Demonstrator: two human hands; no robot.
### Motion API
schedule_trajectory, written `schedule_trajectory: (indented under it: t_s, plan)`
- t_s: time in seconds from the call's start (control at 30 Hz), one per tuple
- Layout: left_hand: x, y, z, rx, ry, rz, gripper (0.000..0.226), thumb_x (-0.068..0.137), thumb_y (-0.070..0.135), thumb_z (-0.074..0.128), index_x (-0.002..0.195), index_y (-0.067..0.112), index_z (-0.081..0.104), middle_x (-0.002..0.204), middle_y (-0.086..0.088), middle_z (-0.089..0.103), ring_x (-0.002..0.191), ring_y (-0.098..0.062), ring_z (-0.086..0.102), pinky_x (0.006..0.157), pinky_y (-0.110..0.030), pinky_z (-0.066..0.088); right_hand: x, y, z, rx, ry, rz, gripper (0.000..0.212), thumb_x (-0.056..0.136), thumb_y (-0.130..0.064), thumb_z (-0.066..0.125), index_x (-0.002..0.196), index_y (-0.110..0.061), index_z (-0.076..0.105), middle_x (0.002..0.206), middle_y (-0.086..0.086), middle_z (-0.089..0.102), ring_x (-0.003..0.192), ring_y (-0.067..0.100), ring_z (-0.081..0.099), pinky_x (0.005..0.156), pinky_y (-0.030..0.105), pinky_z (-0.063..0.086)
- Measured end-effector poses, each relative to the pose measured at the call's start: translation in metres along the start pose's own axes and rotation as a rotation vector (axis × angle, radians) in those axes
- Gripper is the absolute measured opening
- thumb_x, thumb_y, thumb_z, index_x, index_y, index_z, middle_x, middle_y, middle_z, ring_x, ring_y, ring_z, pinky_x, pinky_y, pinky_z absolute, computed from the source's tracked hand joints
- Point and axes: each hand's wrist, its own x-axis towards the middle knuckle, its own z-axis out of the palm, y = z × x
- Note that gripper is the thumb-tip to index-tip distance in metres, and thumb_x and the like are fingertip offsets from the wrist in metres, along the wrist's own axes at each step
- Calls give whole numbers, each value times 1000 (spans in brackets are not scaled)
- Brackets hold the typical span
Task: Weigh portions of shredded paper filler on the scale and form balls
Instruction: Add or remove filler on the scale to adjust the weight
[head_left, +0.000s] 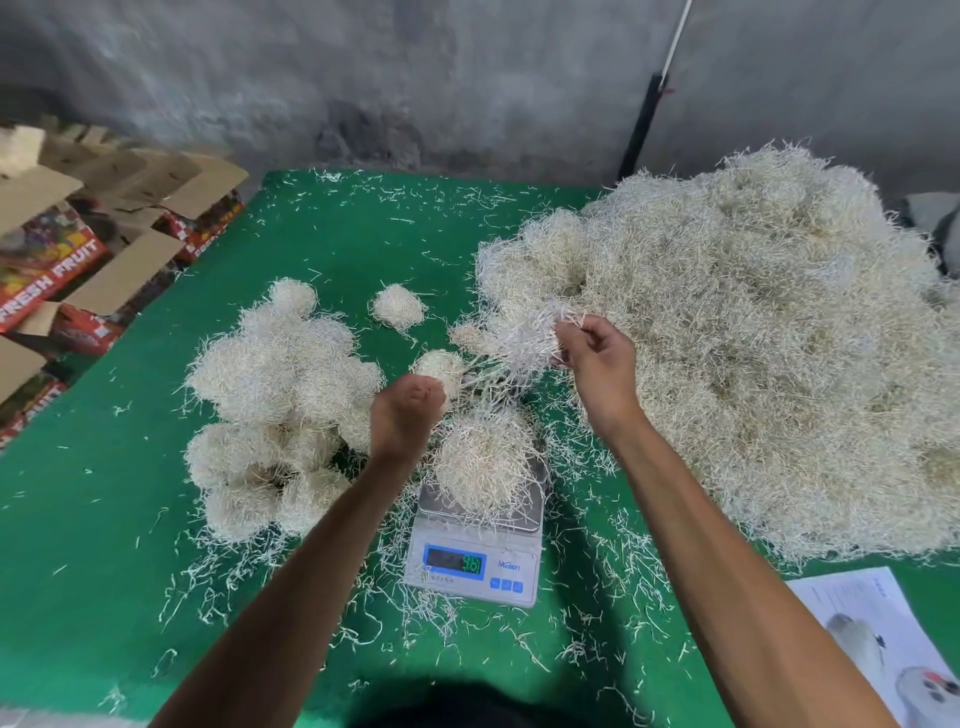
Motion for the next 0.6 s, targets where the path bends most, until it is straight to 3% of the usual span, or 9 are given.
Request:
schedule_trajectory:
  t_s: [0.1, 0.2, 0.27, 0.37, 0.5, 0.6]
  plan:
    - [0, -13, -1, -15, 29, -101, 31, 93, 12, 52, 66, 3, 65, 58, -18, 62, 47, -17, 45, 46, -25, 38, 0, 2, 0, -26, -16, -3, 17, 102, -24, 64, 88, -15, 64, 66, -14, 59, 58, 3, 48, 56, 20, 47]
    - [0, -32, -2, 4, 60, -197, 33, 90, 9, 49, 59, 6, 60, 50, -10, 55, 44, -17, 41, 40, -21, 36, 2, 0, -1, 41, 19, 7, 19, 103, -23, 63, 99, -5, 66, 74, -9, 61, 66, 8, 55, 67, 28, 52]
    - [-3, -54, -6, -22, 102, -327, 31, 93, 7, 52, 64, 5, 64, 57, -13, 62, 46, -18, 46, 40, -23, 40, 8, -6, -9, 102, 55, 13, 23, 103, -21, 62, 100, 1, 63, 81, 0, 59, 73, 16, 57, 79, 34, 56]
    - [-11, -80, -12, -30, 125, -441, 27, 99, 10, 59, 73, 7, 67, 67, -14, 67, 49, -20, 52, 41, -24, 42, 13, -15, -22, 136, 96, 10, 16, 103, -18, 62, 91, -8, 62, 78, -2, 59, 71, 11, 58, 81, 32, 56]
    - [-16, -70, -6, -95, 32, -376, 17, 99, 16, 61, 99, 4, 73, 80, -16, 71, 65, -22, 66, 47, -26, 54, 16, -16, -22, 140, 79, 4, 16, 103, -17, 62, 91, -6, 63, 79, -3, 61, 74, 14, 59, 84, 36, 56]
    - [-8, -40, 4, -57, -128, -241, 31, 99, 14, 56, 128, 11, 66, 108, -16, 73, 61, -12, 57, 49, -18, 44, 11, -12, -13, 84, -7, 12, 25, 101, -25, 65, 99, -1, 65, 79, -4, 65, 78, 17, 60, 90, 42, 55]
